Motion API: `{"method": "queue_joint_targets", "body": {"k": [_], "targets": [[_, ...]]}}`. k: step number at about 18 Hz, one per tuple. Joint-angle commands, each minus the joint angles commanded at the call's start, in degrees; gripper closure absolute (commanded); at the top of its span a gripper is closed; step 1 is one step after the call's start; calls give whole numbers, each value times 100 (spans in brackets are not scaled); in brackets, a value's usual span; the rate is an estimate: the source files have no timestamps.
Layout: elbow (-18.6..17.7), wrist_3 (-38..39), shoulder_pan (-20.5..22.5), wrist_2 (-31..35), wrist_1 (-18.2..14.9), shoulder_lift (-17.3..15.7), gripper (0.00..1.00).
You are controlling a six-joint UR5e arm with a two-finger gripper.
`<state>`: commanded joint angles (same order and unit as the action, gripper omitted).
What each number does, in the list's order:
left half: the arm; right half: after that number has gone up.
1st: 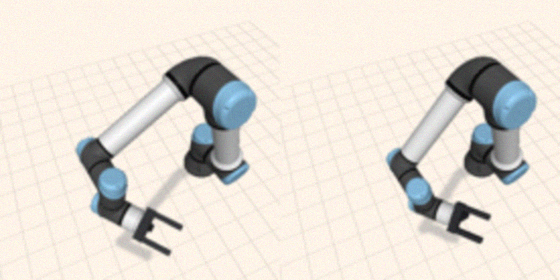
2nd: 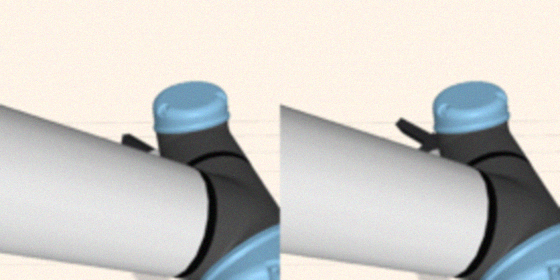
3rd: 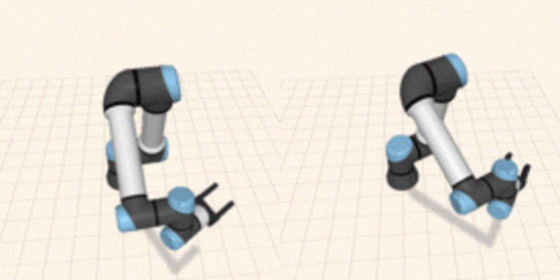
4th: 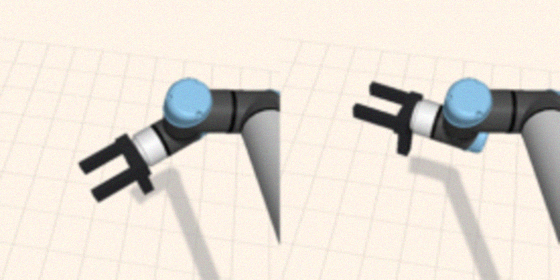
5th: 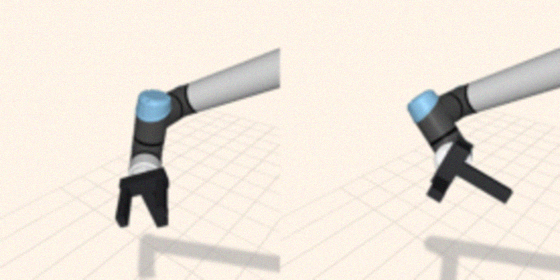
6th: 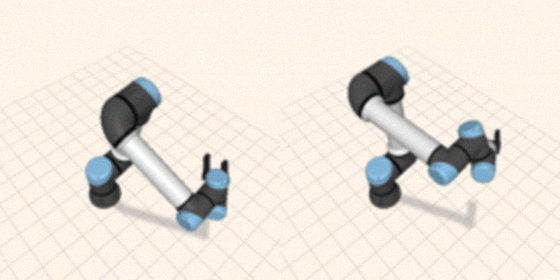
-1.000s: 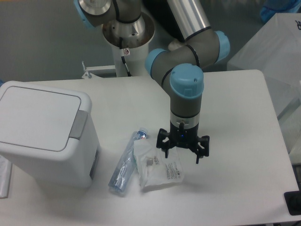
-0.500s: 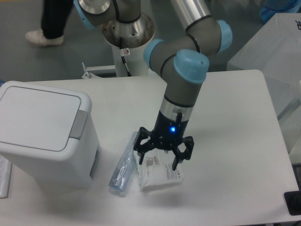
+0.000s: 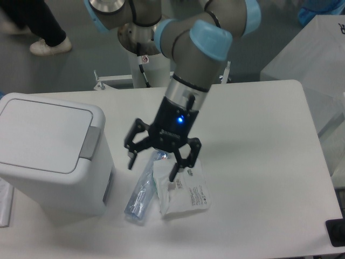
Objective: Open the trash can
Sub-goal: 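Swing the gripper over to the lid edge of the trash can, then push the gripper finger against the lid edge to flip it open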
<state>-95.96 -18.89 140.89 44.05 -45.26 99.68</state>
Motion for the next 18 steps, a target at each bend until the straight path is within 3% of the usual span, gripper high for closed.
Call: {"method": "queue_joint_targets", "body": {"k": [5, 18], "targets": [[-572, -220, -27, -72, 0, -317, 0], [-573, -273, -114, -72, 9, -115, 0]]}}
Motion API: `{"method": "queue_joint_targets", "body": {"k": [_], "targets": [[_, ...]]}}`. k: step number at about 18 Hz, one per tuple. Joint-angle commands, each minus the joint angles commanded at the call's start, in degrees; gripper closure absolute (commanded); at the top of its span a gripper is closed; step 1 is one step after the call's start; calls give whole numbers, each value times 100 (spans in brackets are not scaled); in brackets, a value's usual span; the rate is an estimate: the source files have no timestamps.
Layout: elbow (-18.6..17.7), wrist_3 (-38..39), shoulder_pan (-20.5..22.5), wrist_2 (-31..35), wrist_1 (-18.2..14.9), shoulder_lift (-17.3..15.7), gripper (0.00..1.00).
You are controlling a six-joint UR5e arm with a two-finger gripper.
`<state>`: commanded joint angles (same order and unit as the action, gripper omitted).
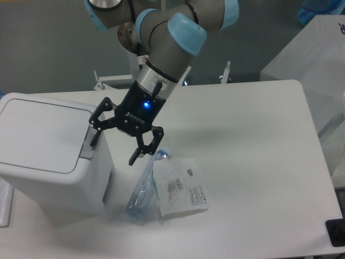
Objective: Open the trash can
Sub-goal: 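Push the gripper finger against the lid edge to flip it open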
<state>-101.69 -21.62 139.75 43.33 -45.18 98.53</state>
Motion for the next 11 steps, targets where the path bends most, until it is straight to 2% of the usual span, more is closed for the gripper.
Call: {"method": "queue_joint_targets", "body": {"k": [11], "targets": [[105, 26, 88, 0, 0, 0, 0]]}}
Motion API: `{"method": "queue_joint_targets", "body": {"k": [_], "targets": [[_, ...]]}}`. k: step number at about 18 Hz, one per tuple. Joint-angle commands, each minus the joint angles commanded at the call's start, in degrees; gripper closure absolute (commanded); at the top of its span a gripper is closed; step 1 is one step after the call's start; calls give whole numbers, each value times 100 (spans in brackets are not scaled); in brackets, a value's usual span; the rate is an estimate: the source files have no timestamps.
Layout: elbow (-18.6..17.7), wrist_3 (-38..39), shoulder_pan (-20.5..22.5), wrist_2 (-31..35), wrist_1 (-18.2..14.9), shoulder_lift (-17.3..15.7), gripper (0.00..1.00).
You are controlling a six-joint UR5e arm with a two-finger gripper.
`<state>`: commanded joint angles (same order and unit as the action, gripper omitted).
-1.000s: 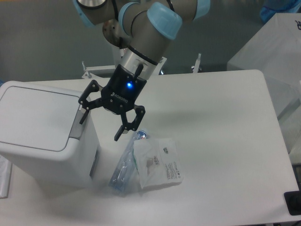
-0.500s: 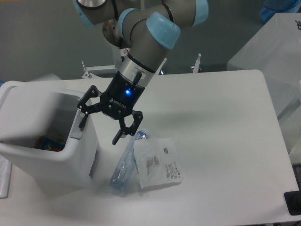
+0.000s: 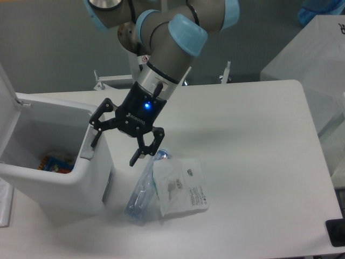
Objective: Open the trash can
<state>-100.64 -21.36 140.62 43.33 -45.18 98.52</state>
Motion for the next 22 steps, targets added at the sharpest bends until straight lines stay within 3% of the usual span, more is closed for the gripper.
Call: {"method": "queue_joint_targets", "body": {"k": [5, 8, 13, 17, 22], "targets": [[175, -26, 263, 0, 0, 26, 0], [334, -297, 483, 9, 0, 351, 0], [457, -1386, 878, 149, 9, 773, 0], [509, -2284, 976, 1157, 9, 984, 0], [948, -3205, 1125, 2580, -113, 1222, 0]]}}
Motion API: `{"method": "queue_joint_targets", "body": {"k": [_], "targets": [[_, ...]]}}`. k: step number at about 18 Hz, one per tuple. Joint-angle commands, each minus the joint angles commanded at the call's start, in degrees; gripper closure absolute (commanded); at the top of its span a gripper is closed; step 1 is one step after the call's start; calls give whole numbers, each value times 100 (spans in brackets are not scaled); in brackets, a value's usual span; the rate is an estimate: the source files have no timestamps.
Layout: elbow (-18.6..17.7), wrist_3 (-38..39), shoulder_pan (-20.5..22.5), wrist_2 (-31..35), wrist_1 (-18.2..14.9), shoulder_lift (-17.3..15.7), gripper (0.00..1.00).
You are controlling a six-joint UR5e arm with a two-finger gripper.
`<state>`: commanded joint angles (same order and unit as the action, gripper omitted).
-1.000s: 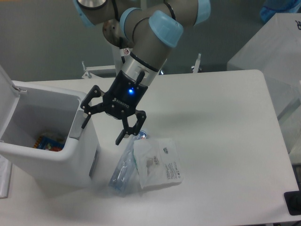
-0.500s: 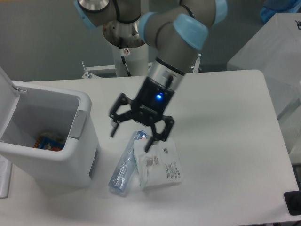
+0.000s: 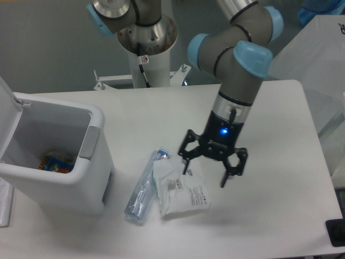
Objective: Open the trash can
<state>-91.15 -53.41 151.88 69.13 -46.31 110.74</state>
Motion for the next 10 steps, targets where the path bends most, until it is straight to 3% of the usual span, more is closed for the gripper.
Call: {"method": "queue_joint_targets", "body": {"k": [6, 8, 10], "targets": [[905, -704, -448, 1399, -1431, 369, 0], [985, -1003, -553, 1917, -1670, 387, 0], [942, -1057, -650, 2261, -1680, 387, 0]]}}
